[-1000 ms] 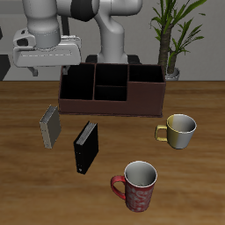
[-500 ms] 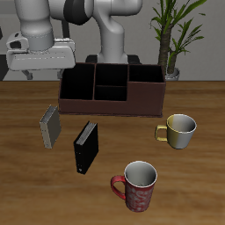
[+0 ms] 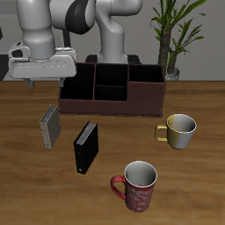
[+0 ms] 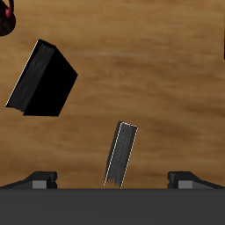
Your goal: Place the yellow book into the back desk caddy's front compartment
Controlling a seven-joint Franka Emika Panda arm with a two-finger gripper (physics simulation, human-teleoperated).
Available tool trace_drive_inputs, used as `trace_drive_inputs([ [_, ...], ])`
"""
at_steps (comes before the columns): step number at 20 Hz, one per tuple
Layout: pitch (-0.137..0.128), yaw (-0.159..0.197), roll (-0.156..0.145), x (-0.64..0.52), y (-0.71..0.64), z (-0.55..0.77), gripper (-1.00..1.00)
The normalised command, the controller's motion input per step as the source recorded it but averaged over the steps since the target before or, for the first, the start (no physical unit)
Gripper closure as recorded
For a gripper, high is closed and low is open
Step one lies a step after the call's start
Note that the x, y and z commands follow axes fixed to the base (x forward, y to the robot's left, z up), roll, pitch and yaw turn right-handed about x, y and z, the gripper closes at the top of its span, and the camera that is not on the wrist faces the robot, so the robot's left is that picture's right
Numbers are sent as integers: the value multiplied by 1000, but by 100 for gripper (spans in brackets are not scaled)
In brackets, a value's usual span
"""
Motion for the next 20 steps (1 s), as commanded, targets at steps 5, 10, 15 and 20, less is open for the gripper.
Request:
trace_drive_inputs([
  [5, 22, -22, -15, 39, -78, -255, -100],
  [10, 10, -16, -2, 28, 1, -290, -100],
  [15, 17, -29, 1, 26, 28, -249, -100],
  [20, 17, -21, 3, 13, -28, -233, -100],
])
